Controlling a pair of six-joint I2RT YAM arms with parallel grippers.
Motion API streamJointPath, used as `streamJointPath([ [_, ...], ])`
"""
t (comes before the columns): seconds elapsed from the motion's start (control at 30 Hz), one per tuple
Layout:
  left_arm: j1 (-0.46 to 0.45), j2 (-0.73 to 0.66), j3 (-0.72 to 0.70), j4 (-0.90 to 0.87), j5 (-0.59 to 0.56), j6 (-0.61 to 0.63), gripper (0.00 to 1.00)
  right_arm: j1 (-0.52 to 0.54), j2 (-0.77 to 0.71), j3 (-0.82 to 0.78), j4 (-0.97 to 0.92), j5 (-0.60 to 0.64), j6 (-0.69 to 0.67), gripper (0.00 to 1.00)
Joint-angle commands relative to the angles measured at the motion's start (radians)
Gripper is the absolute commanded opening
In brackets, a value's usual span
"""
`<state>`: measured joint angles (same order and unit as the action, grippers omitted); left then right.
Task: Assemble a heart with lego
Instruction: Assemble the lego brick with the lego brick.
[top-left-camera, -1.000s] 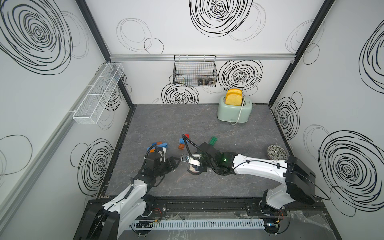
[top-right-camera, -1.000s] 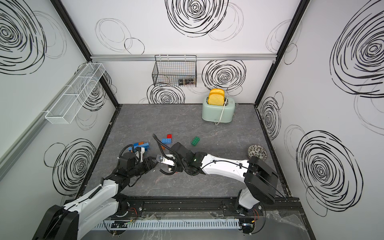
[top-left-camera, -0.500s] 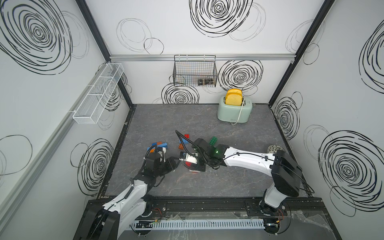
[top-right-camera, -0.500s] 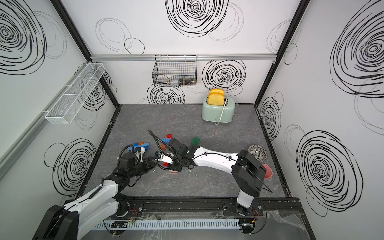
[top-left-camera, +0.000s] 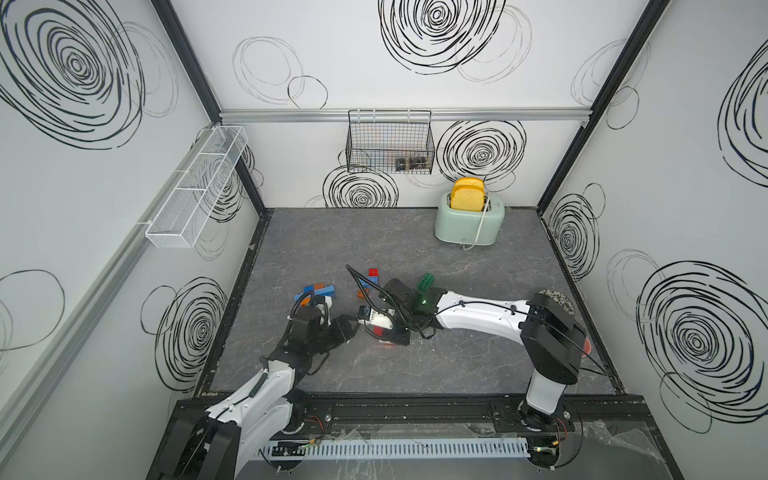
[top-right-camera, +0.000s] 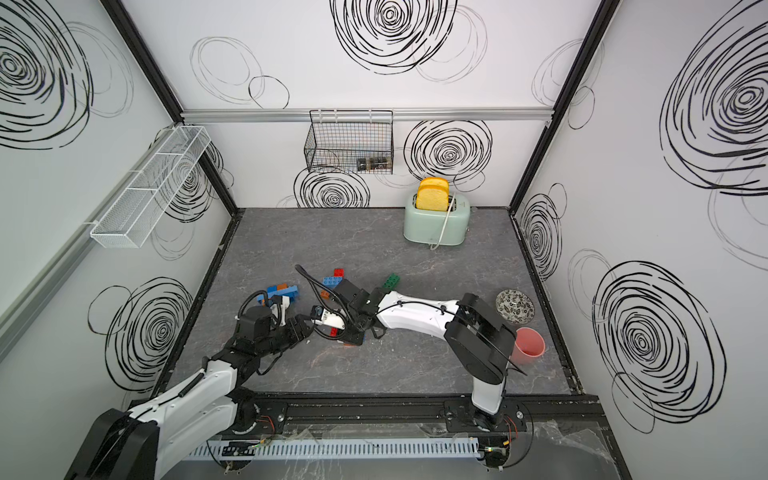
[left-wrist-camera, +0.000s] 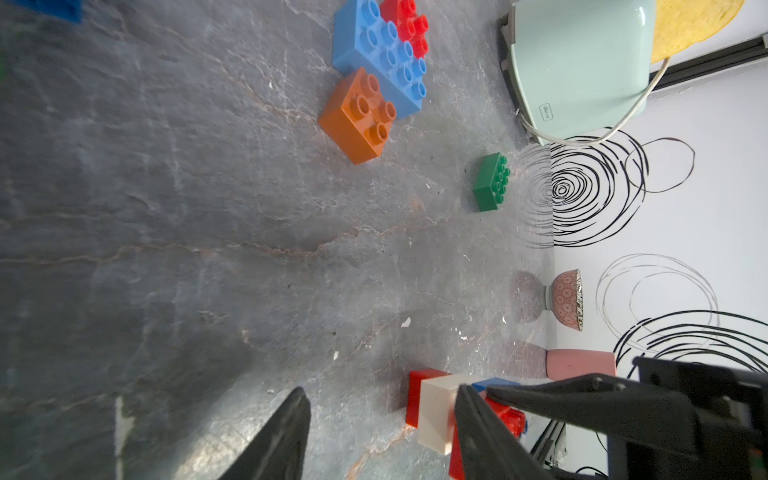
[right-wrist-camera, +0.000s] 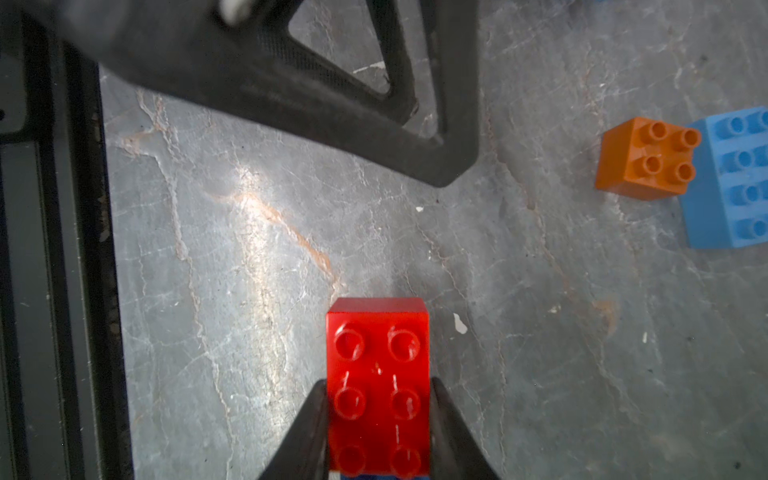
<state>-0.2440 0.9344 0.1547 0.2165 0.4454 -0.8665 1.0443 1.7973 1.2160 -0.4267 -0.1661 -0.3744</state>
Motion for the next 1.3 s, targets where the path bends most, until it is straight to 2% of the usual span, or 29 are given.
streamJointPath([
  [0.0,-0.001,0.003,-0.011,0.057,0.007,-0.017,0.61,-0.004,0.008,0.034,-0.049,0.014,0.005,0.24],
  [0.87,-0.007,0.014,-0.018,0.072,0.016,-0.016,0.61,-0.036,0.063,0.018,-0.071,-0.008,0.03,0.24],
  [1.07,-0.042,0.042,-0.02,0.108,0.041,-0.022,0.61,-0.03,0.05,-0.003,-0.066,0.039,0.029,0.23],
  [1.27,-0.071,0.047,-0.014,0.115,0.038,-0.022,0.62,-0.027,0.021,0.002,-0.081,0.026,0.04,0.22],
])
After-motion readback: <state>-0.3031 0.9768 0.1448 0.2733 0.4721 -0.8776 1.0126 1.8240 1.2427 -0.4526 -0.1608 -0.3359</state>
